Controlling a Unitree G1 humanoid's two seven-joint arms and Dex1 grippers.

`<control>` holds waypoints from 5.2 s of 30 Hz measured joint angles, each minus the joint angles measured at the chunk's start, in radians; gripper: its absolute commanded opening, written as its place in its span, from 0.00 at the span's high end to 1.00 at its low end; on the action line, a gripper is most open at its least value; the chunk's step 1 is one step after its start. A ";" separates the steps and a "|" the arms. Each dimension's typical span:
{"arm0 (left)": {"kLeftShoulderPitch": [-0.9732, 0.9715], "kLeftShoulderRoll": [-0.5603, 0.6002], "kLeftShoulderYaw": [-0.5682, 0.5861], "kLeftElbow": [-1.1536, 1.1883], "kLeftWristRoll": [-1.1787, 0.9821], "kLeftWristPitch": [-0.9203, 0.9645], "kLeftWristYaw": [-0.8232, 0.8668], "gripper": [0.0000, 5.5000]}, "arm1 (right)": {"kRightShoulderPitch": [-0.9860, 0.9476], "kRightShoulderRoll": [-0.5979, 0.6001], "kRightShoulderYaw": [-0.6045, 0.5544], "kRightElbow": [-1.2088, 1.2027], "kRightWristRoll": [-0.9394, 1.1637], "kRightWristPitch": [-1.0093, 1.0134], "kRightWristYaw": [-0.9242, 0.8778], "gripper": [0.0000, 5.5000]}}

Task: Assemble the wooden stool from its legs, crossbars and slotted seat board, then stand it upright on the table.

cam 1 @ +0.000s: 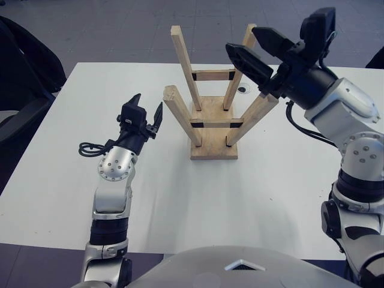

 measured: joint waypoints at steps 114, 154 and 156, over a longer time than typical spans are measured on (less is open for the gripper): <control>0.010 0.128 -0.159 -0.141 -0.086 0.483 -0.250 0.45 | 0.342 0.006 0.148 -0.030 -0.408 0.260 0.077 0.24; 0.061 0.100 -0.091 0.018 -0.086 0.298 -0.161 0.45 | 0.367 -0.079 0.238 0.011 -0.424 -0.156 0.551 0.92; 0.061 0.105 -0.088 0.030 -0.086 0.291 -0.167 0.45 | 0.391 -0.141 0.210 -0.001 -0.388 -0.167 0.634 0.97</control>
